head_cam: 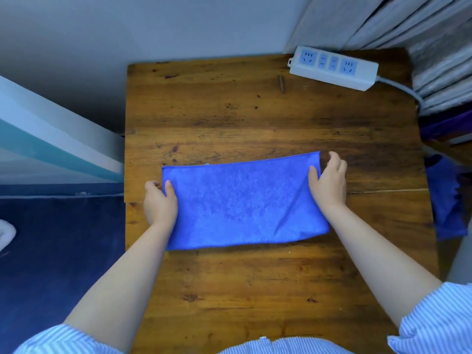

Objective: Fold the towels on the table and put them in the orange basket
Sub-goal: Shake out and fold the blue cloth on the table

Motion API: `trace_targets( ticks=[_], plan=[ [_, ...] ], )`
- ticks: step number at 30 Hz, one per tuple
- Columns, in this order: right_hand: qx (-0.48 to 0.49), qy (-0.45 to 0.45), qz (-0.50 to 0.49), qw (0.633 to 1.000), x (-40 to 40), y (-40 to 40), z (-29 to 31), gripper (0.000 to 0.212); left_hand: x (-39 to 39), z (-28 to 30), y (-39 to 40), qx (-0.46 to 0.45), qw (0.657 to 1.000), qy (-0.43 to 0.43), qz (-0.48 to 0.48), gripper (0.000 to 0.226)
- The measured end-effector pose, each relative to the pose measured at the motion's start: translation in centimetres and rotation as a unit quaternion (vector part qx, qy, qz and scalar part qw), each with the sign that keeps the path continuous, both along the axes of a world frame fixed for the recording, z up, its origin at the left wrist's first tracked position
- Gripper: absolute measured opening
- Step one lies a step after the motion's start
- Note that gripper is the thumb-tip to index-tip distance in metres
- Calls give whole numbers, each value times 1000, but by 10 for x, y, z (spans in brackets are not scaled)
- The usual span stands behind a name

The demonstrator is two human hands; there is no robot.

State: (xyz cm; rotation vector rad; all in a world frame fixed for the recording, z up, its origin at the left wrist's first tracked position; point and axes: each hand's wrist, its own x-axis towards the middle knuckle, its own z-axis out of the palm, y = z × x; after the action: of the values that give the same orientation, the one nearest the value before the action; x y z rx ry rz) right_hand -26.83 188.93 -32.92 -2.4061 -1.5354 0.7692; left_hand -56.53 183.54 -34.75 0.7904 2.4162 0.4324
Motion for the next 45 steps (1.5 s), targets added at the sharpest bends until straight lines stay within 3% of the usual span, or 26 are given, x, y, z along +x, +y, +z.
trace_targets(
  ticks=[5,13,18,25,29,31,33,35,37,40,45],
  plan=[
    [-22,-40,4,999,0,-52,-2,48,10,2,-46,11,1000,-12,1,31],
    [-18,-100,9,995,5,-83,-10,26,17,6,-58,-33,993,105,-45,30],
    [13,-124,-3,992,9,-85,-17,28,15,1,-51,-47,988,141,-48,29],
    [34,-155,-12,987,18,-91,-30,26,10,-15,-56,-68,989,117,-58,31],
    [60,-147,-49,986,10,-94,-24,30,15,-13,-61,-36,987,145,-62,37],
    [130,-134,4,982,-6,-99,-14,32,26,-9,-70,25,974,180,-134,44],
    [180,-153,117,965,-29,-107,-9,34,45,-9,-81,90,941,204,-255,46],
    [128,-145,234,953,-55,-114,-9,41,63,-14,-87,79,925,188,-322,52],
    [25,-109,297,948,-73,-117,-18,50,73,-20,-92,12,935,140,-325,59],
    [-39,-130,321,937,-70,-118,-38,58,70,-31,-96,-34,933,150,-325,68],
    [-27,-131,279,951,-35,-120,-40,60,63,-36,-96,-88,926,164,-327,70]
  ],
)
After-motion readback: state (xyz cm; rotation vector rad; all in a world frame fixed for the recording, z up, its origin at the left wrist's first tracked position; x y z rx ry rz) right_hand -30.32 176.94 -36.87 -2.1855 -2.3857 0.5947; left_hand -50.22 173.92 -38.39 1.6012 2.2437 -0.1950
